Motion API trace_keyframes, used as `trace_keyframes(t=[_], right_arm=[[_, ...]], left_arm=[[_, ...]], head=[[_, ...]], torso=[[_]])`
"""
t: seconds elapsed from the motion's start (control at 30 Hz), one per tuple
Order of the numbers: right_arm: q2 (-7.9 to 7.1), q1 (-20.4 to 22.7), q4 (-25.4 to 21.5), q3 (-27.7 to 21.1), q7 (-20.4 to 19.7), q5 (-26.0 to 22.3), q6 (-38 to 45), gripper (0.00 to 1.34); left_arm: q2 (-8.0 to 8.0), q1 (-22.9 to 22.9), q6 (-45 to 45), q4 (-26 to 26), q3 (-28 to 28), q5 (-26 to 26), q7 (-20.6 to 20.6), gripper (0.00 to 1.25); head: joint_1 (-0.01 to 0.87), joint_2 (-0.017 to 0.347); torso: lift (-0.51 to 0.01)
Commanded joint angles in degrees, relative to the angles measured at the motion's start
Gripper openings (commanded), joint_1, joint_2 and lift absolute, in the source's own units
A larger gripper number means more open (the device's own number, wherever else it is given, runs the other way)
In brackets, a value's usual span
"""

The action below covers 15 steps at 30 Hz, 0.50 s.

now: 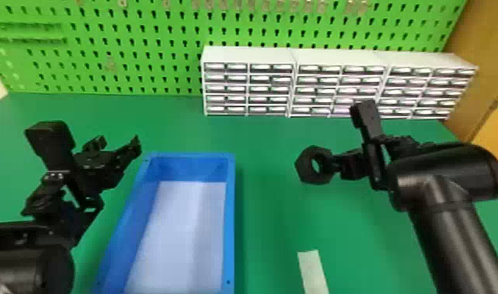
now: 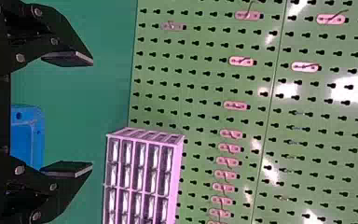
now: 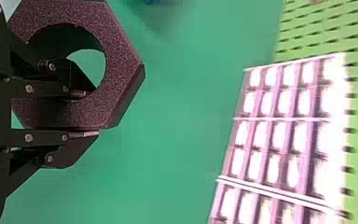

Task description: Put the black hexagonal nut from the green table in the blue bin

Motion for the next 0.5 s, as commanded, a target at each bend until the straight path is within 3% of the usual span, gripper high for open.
trace_keyframes(t=[0.0, 0.2, 0.47], right_arm=[[0.06, 1.0, -0.1, -1.9, -2.4, -6.4, -6.7, 0.31], [0.32, 2.5, -0.1, -3.1, -7.8, -13.4, -16.6, 0.31], [0.85, 3.5, -0.1, -2.7, -12.8, -18.0, -27.3, 0.31]], left_arm=[[0.00, 0.0, 0.0, 0.0, 0.0, 0.2, 0.0, 0.79], [0.00, 0.1, 0.0, 0.0, 0.2, 0.9, 0.0, 0.79], [0.00, 0.1, 0.0, 0.0, 0.2, 0.9, 0.0, 0.79]], head=[[0.691, 0.009], [0.691, 0.009], [0.691, 0.009]], torso=[[-0.097], [-0.097], [-0.097]])
